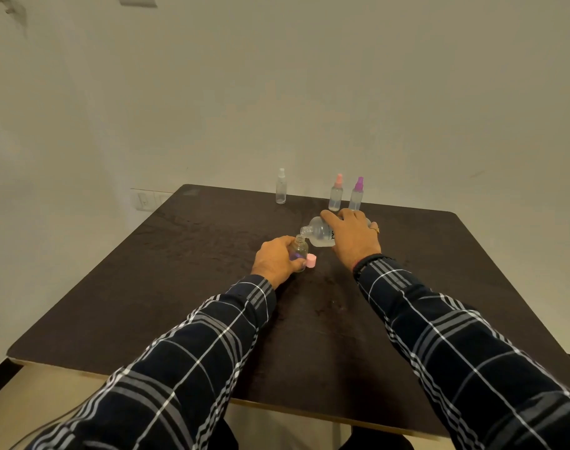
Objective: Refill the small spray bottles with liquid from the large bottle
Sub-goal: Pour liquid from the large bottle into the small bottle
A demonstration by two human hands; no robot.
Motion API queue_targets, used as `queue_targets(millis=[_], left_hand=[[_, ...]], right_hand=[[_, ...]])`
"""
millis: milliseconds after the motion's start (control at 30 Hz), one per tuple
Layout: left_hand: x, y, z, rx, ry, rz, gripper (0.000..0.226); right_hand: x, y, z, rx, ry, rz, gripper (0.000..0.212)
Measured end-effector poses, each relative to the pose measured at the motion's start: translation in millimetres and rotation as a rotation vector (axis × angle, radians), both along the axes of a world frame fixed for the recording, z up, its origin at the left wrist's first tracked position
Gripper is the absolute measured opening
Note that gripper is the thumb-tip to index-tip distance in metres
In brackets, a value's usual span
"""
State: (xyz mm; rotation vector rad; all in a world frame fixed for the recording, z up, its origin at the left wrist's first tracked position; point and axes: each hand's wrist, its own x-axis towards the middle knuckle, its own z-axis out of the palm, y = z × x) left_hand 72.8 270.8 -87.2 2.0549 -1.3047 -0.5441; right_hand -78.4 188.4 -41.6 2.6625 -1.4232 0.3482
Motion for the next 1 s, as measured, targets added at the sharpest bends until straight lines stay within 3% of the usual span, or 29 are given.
queue_targets(millis=[1000], left_hand=[[-1.8, 0.8, 0.5, 0.002, 0.021, 0.006, 0.056]], right_hand=[[2.6, 2.2, 5.2, -0.031, 0.045, 0.009, 0.064]])
